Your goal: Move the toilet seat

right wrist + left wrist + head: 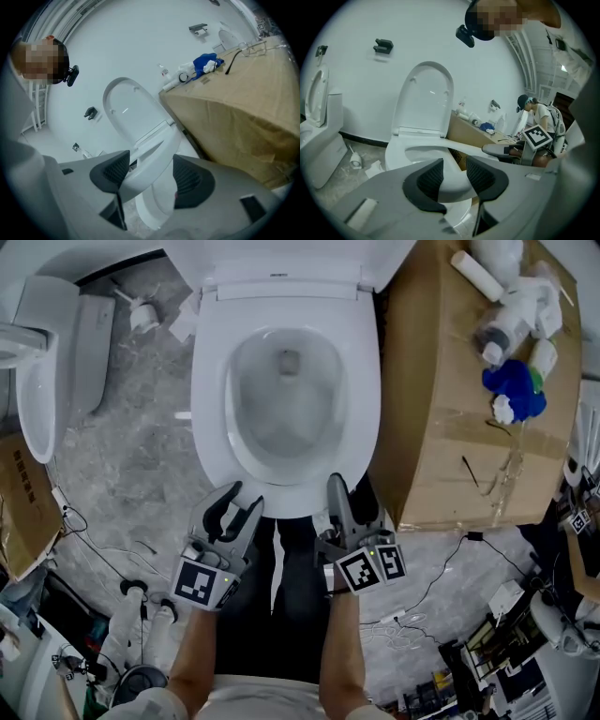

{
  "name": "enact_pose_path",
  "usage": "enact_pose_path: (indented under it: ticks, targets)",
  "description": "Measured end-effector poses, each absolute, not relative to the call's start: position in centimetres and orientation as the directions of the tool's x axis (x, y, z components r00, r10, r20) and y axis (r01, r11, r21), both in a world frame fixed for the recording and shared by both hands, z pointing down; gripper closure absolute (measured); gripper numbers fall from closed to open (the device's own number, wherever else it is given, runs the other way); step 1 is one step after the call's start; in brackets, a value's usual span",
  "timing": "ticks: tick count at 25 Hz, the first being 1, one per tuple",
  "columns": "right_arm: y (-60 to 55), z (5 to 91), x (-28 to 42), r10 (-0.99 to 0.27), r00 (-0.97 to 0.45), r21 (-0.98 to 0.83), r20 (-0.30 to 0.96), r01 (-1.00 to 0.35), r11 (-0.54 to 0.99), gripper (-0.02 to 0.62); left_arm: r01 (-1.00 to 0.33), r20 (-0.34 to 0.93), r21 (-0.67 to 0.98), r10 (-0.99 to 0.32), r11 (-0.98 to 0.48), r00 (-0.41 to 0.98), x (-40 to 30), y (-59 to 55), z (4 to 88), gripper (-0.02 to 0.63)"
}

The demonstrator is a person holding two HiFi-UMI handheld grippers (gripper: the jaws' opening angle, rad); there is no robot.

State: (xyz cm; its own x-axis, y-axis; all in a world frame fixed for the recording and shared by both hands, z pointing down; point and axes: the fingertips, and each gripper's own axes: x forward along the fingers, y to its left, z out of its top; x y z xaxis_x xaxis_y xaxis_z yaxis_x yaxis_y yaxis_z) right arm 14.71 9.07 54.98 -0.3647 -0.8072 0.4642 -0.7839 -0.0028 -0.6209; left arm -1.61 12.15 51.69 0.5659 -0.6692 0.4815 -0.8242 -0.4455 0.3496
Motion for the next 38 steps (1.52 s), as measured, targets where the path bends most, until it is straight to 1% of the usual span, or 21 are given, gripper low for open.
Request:
enact_pose_path:
  ticks: [3, 8, 12, 14, 16, 19, 20, 21, 22, 24, 26, 27, 28, 29, 34, 36, 38]
  targets:
    - [9.1, 54.9, 14.8, -0.809, -0.361, -0.619, 0.465, -0.785, -0.006, 0.316, -0.836, 0.490, 0.340, -0.678, -0.430, 0.548, -1.7, 11.8, 51.8, 0.512]
    - [8.8, 54.4, 14.9, -0.832, -0.344, -0.637, 0.436, -0.771, -0.015, 0.316, -0.831, 0.456, 0.390, -0.700, -0.397, 0.549, -2.2, 11.0, 50.9, 0.573]
    - [8.6, 53.8, 15.1, -0.845, -0.321, -0.638, 0.428, -0.769, -0.031, 0.313, -0.846, 0.464, 0.349, -0.710, -0.403, 0.530, -2.1, 10.6, 50.2, 0.577]
    - [8.5, 53.4, 15.2, -0.855, -0.290, -0.607, 0.430, -0.794, -0.035, 0.313, -0.852, 0.471, 0.330, -0.712, -0.406, 0.522, -2.1, 10.5, 50.0, 0.574]
    - [8.3, 52.6, 15.3, -0.865, -0.256, -0.525, 0.431, -0.851, -0.010, 0.313, -0.855, 0.471, 0.309, -0.714, -0.416, 0.518, -2.0, 10.4, 49.7, 0.568]
    - [7.7, 51.1, 15.2, -0.880, -0.231, -0.406, 0.414, -0.913, 0.049, 0.331, -0.856, 0.449, 0.289, -0.728, -0.429, 0.517, -2.1, 9.9, 48.8, 0.584]
    - [7.5, 50.7, 15.2, -0.883, -0.234, -0.396, 0.407, -0.916, 0.061, 0.334, -0.857, 0.445, 0.279, -0.732, -0.433, 0.515, -2.2, 9.7, 48.6, 0.592]
    - [7.4, 50.5, 15.1, -0.884, -0.240, -0.395, 0.401, -0.916, 0.070, 0.334, -0.860, 0.447, 0.266, -0.734, -0.436, 0.511, -2.3, 9.6, 48.5, 0.585]
    - [7.3, 50.2, 15.1, -0.885, -0.249, -0.399, 0.392, -0.914, 0.081, 0.333, -0.861, 0.449, 0.255, -0.735, -0.440, 0.509, -2.4, 9.6, 48.3, 0.604]
    - [7.1, 49.4, 15.0, -0.889, -0.273, -0.391, 0.368, -0.913, 0.118, 0.337, -0.860, 0.438, 0.249, -0.741, -0.445, 0.509, -2.5, 9.3, 47.8, 0.604]
    - [6.9, 48.3, 15.0, -0.895, -0.281, -0.355, 0.346, -0.922, 0.152, 0.365, -0.860, 0.419, 0.240, -0.751, -0.450, 0.510, -2.5, 8.7, 47.0, 0.607]
    - [6.9, 47.7, 15.1, -0.899, -0.276, -0.328, 0.339, -0.930, 0.162, 0.399, -0.860, 0.416, 0.234, -0.753, -0.453, 0.510, -2.6, 8.5, 46.7, 0.612]
    - [6.9, 47.1, 15.2, -0.903, -0.274, -0.301, 0.332, -0.938, 0.173, 0.503, -0.859, 0.415, 0.230, -0.752, -0.458, 0.512, -2.6, 8.4, 46.5, 0.614]
    - [6.9, 46.5, 15.1, -0.904, -0.281, -0.282, 0.324, -0.940, 0.191, 0.552, -0.857, 0.415, 0.226, -0.750, -0.463, 0.515, -2.6, 8.3, 46.3, 0.614]
    - [6.7, 43.6, 12.7, -0.880, -0.389, -0.232, 0.272, -0.914, 0.333, 0.575, -0.857, 0.414, 0.216, -0.750, -0.469, 0.515, -2.5, 7.7, 45.6, 0.615]
    - [6.7, 42.7, 11.9, -0.875, -0.408, -0.205, 0.260, -0.909, 0.362, 0.594, -0.856, 0.412, 0.215, -0.751, -0.471, 0.517, -2.6, 7.5, 45.2, 0.614]
    - [6.8, 42.3, 11.2, -0.867, -0.426, -0.190, 0.259, -0.902, 0.387, 0.594, -0.852, 0.407, 0.213, -0.749, -0.479, 0.523, -2.6, 7.4, 44.9, 0.614]
